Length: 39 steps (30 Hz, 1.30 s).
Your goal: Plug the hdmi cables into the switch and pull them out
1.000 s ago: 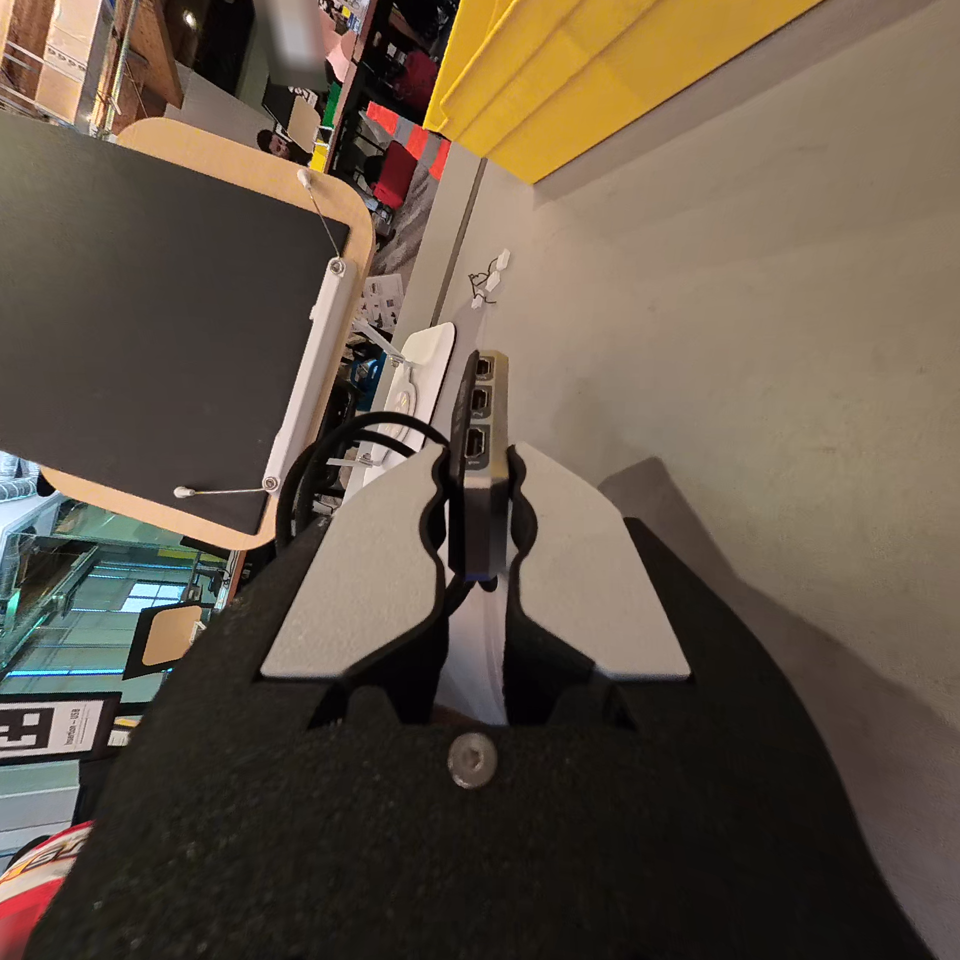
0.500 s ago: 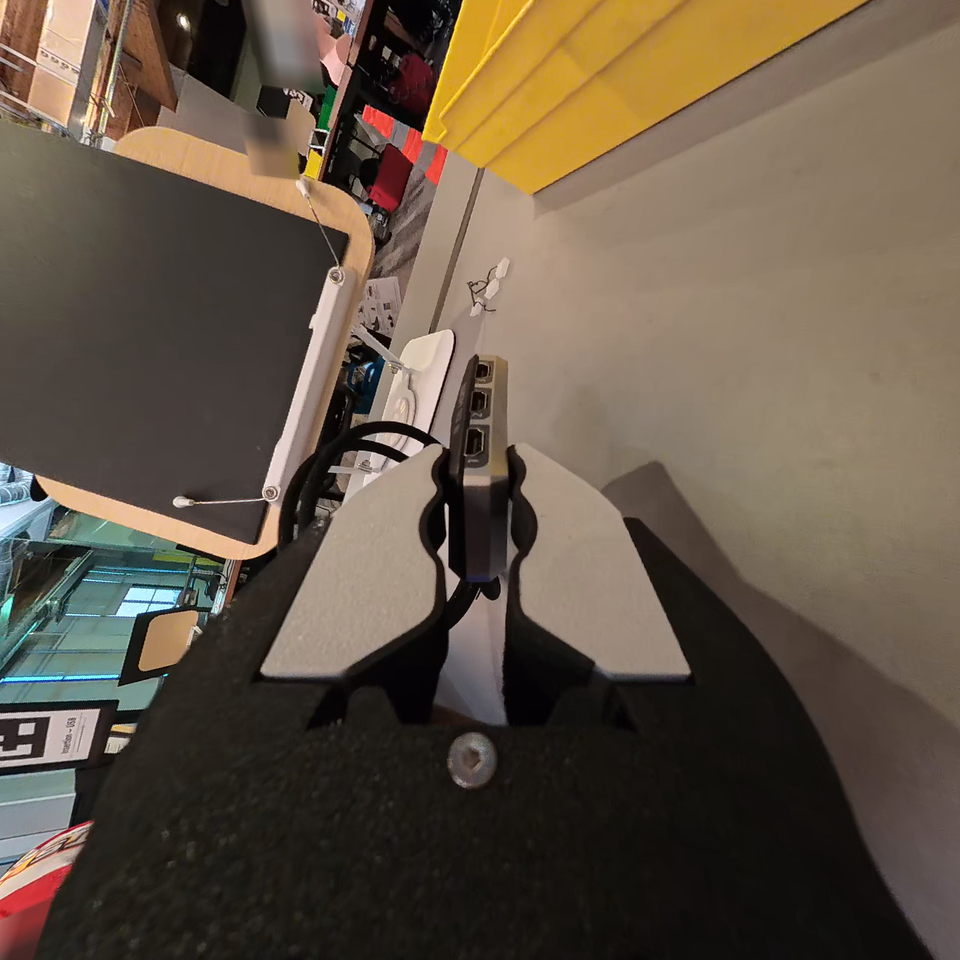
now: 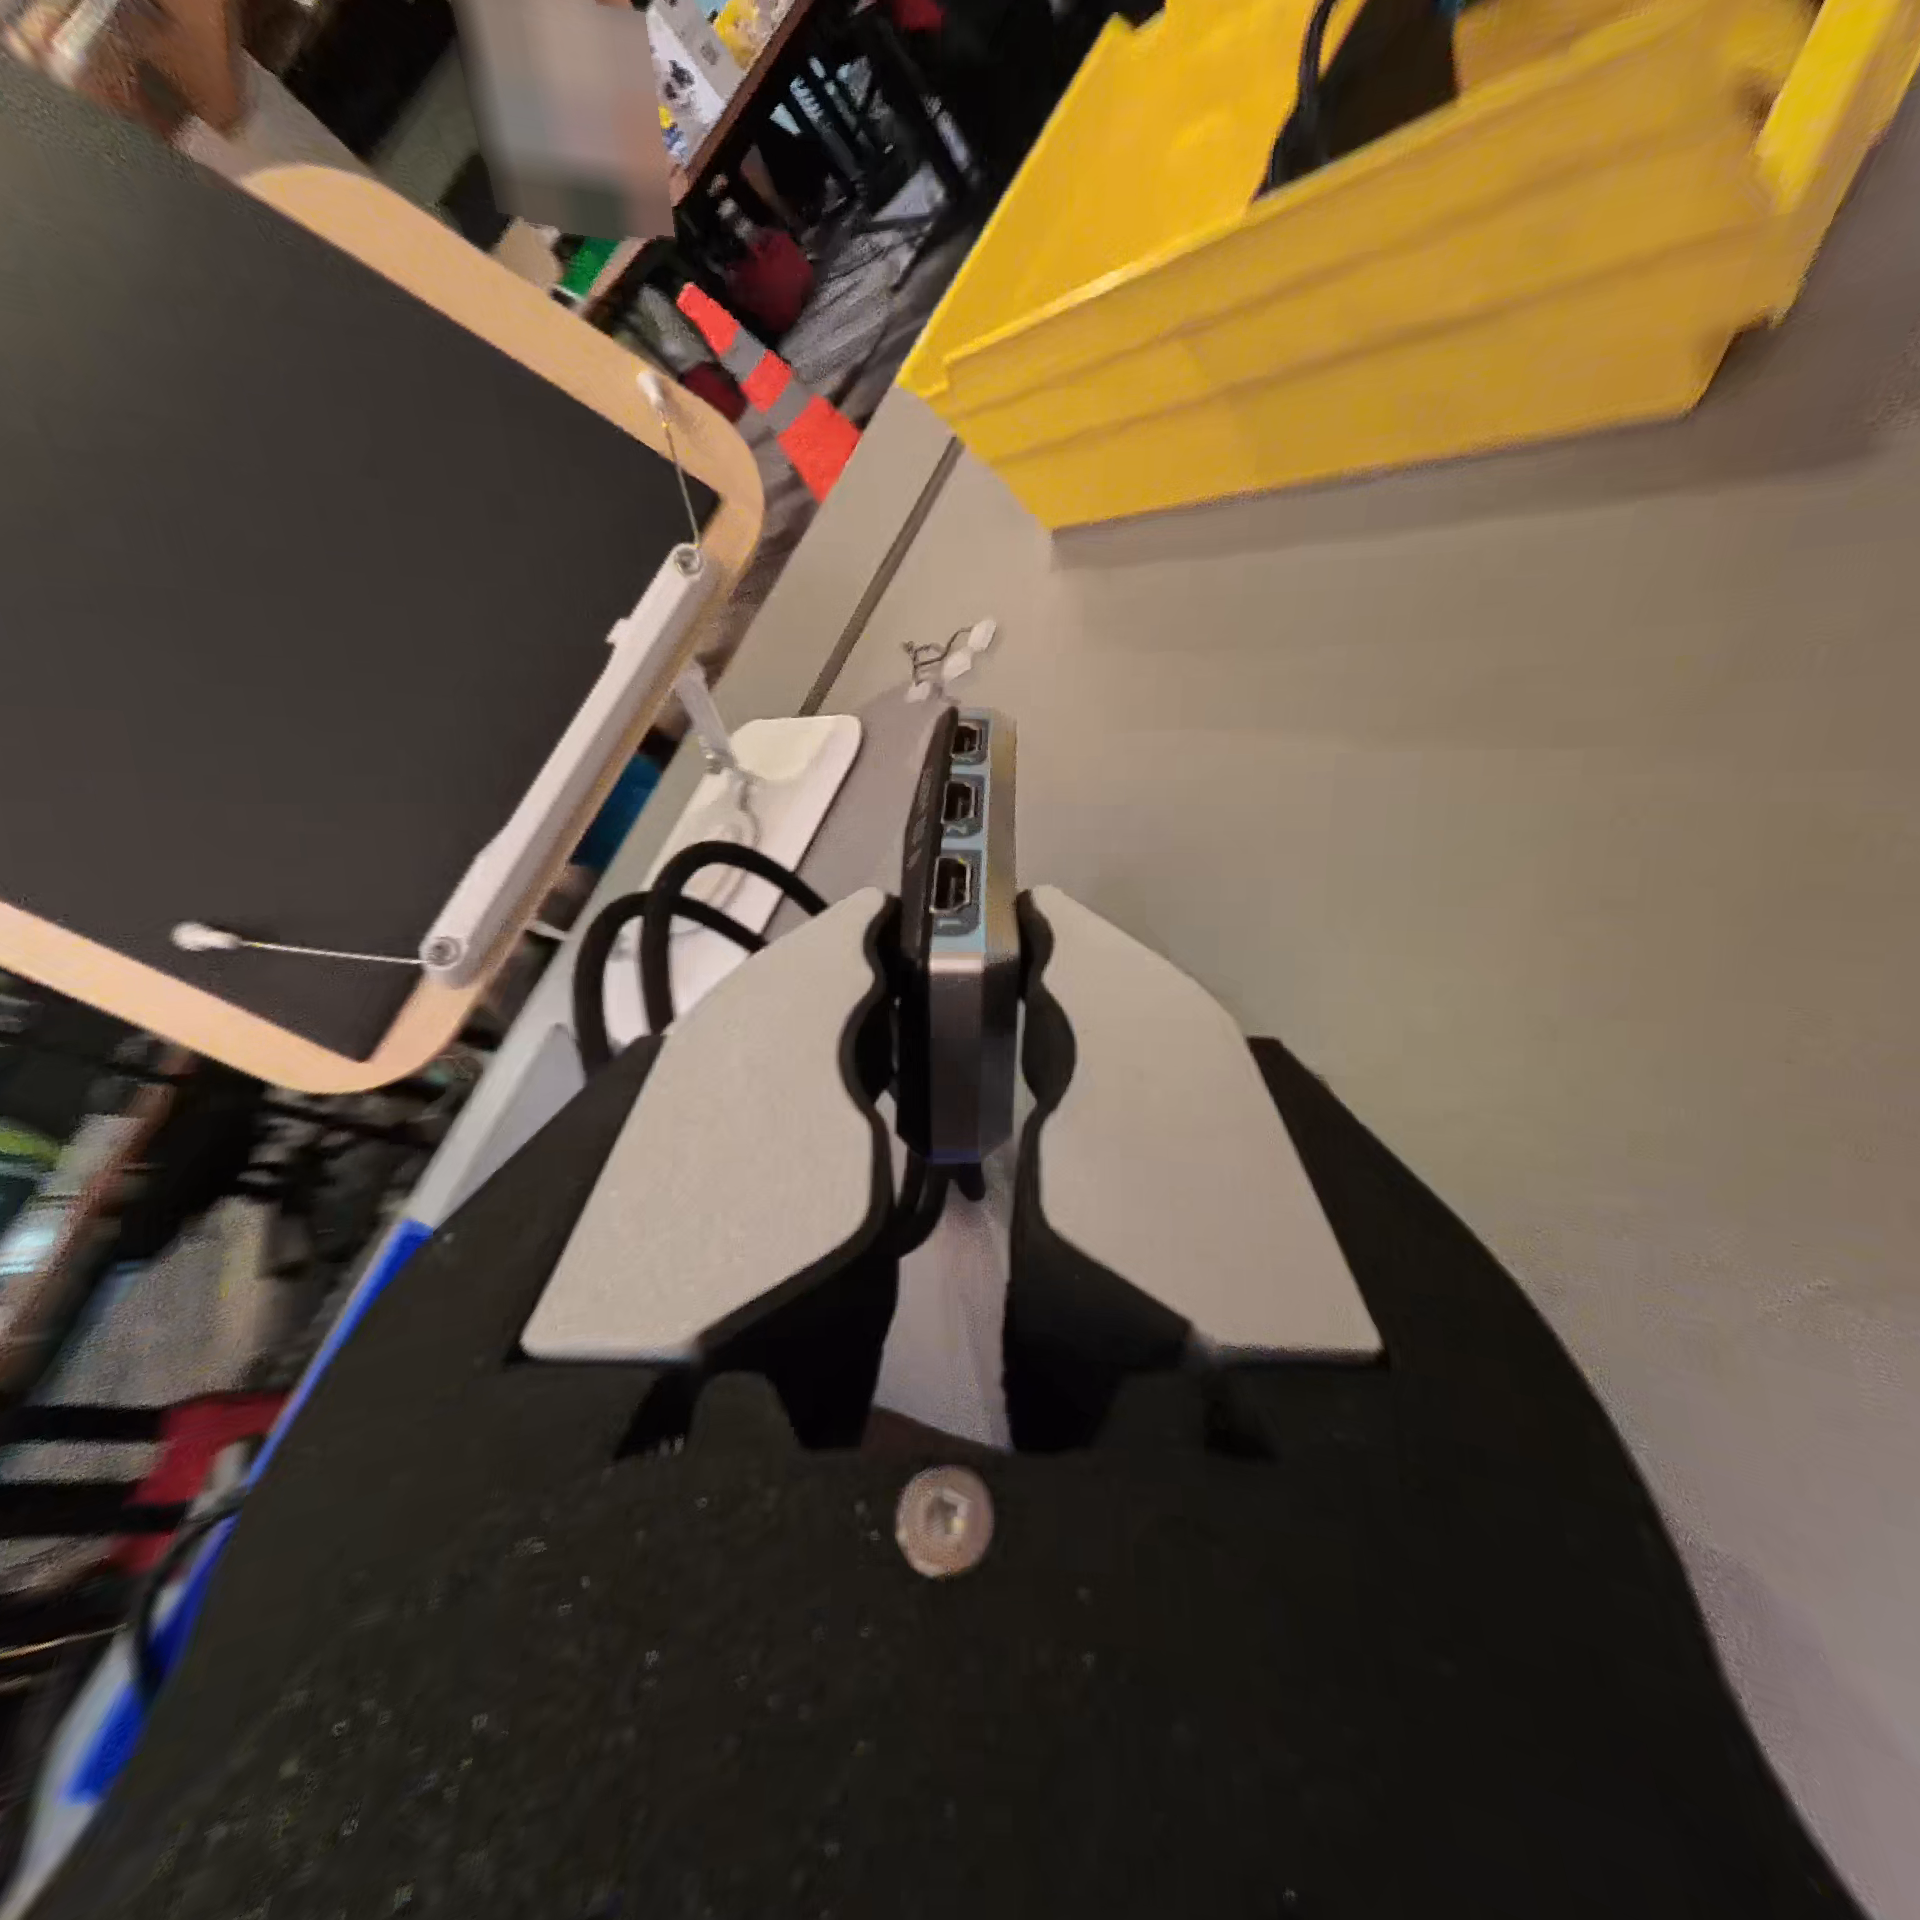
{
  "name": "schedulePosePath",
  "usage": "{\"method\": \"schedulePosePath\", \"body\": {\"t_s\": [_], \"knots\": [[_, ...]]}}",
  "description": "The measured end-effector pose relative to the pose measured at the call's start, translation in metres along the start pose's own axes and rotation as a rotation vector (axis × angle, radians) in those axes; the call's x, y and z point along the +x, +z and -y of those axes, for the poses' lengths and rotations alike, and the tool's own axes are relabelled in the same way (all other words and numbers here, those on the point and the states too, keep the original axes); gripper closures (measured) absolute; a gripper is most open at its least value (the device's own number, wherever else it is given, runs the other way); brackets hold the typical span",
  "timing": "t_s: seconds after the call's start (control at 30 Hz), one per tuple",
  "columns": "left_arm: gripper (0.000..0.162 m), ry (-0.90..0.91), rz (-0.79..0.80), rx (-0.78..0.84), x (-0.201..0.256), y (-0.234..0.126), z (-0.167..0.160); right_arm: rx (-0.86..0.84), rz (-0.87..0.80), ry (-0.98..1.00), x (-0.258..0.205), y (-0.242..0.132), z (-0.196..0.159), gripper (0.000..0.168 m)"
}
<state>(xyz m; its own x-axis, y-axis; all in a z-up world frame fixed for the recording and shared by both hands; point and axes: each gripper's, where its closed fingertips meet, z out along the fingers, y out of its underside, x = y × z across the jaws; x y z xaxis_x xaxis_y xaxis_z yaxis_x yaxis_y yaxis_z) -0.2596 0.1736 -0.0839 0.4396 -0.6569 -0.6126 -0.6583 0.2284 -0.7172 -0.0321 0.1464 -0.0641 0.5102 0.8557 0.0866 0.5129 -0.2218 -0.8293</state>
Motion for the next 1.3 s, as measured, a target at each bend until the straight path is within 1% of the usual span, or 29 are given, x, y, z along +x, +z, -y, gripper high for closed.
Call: {"method": "schedulePosePath", "body": {"t_s": [0.03, 0.1, 0.17, 0.27, 0.33, 0.37, 0.4, 0.43, 0.47, 0.53, 0.57, 0.6, 0.63, 0.7, 0.73, 0.8, 0.87, 0.93, 1.0, 1.1, 1.17, 1.2, 1.3], "knots": [[0.142, -0.042, -0.027, 0.023, -0.006, -0.005, 0.006, 0.081, 0.095, -0.006, -0.025, 0.015, 0.017, 0.124], [0.142, -0.106, -0.105, 0.098, -0.013, -0.019, 0.023, 0.2, 0.232, -0.042, -0.059, 0.043, 0.047, 0.124], [0.142, -0.18, -0.218, 0.201, -0.014, -0.034, 0.044, 0.292, 0.298, -0.098, -0.075, 0.067, 0.078, 0.124], [0.142, -0.255, -0.309, 0.293, -0.017, -0.048, 0.068, 0.328, 0.331, -0.196, -0.084, 0.095, 0.111, 0.12], [0.142, -0.269, -0.356, 0.335, -0.013, -0.053, 0.081, 0.316, 0.403, -0.21, -0.096, 0.107, 0.124, 0.116], [0.142, -0.275, -0.374, 0.349, -0.01, -0.054, 0.087, 0.324, 0.43, -0.216, -0.101, 0.11, 0.13, 0.118], [0.142, -0.275, -0.387, 0.348, -0.006, -0.053, 0.09, 0.334, 0.442, -0.231, -0.105, 0.112, 0.134, 0.125], [0.142, -0.277, -0.38, 0.342, -0.005, -0.05, 0.091, 0.355, 0.47, -0.252, -0.111, 0.111, 0.137, 0.14], [0.141, -0.297, -0.356, 0.357, -0.008, -0.049, 0.092, 0.366, 0.465, -0.263, -0.111, 0.109, 0.138, 0.142], [0.133, -0.378, -0.288, 0.364, -0.021, -0.05, 0.093, 0.429, 0.456, -0.282, -0.11, 0.1, 0.144, 0.148], [0.12, -0.397, -0.243, 0.347, -0.027, -0.053, 0.09, 0.435, 0.438, -0.288, -0.104, 0.097, 0.147, 0.148], [0.113, -0.412, -0.192, 0.32, -0.034, -0.056, 0.083, 0.429, 0.427, -0.282, -0.095, 0.092, 0.151, 0.148], [0.117, -0.427, -0.135, 0.288, -0.04, -0.059, 0.074, 0.427, 0.415, -0.28, -0.083, 0.086, 0.157, 0.148], [0.144, -0.47, -0.008, 0.187, -0.044, -0.062, 0.042, 0.449, 0.355, -0.289, -0.053, 0.07, 0.178, 0.148], [0.148, -0.502, 0.047, 0.14, -0.039, -0.062, 0.023, 0.462, 0.332, -0.291, -0.038, 0.058, 0.191, 0.148], [0.151, -0.54, 0.058, 0.079, -0.008, -0.06, -0.01, 0.486, 0.291, -0.297, -0.01, 0.031, 0.219, 0.148], [0.152, -0.54, 0.052, -0.002, 0.022, -0.058, -0.038, 0.486, 0.242, -0.305, 0.017, 0.004, 0.241, 0.148], [0.152, -0.553, -0.002, -0.075, 0.047, -0.056, -0.054, 0.465, 0.173, -0.322, 0.043, -0.018, 0.252, 0.148], [0.151, -0.55, -0.019, -0.106, 0.057, -0.053, -0.057, 0.44, 0.106, -0.314, 0.07, -0.032, 0.252, 0.148], [0.149, -0.505, -0.041, -0.117, 0.064, -0.05, -0.054, 0.404, 0.027, -0.263, 0.111, -0.035, 0.229, 0.148], [0.149, -0.473, -0.05, -0.118, 0.068, -0.05, -0.052, 0.384, 0.0, -0.199, 0.137, -0.025, 0.198, 0.148], [0.149, -0.459, -0.055, -0.121, 0.07, -0.051, -0.051, 0.361, -0.002, -0.156, 0.15, -0.017, 0.177, 0.148], [0.149, -0.425, -0.057, -0.117, 0.071, -0.051, -0.049, 0.222, 0.003, -0.012, 0.179, 0.011, 0.101, 0.148]]}}
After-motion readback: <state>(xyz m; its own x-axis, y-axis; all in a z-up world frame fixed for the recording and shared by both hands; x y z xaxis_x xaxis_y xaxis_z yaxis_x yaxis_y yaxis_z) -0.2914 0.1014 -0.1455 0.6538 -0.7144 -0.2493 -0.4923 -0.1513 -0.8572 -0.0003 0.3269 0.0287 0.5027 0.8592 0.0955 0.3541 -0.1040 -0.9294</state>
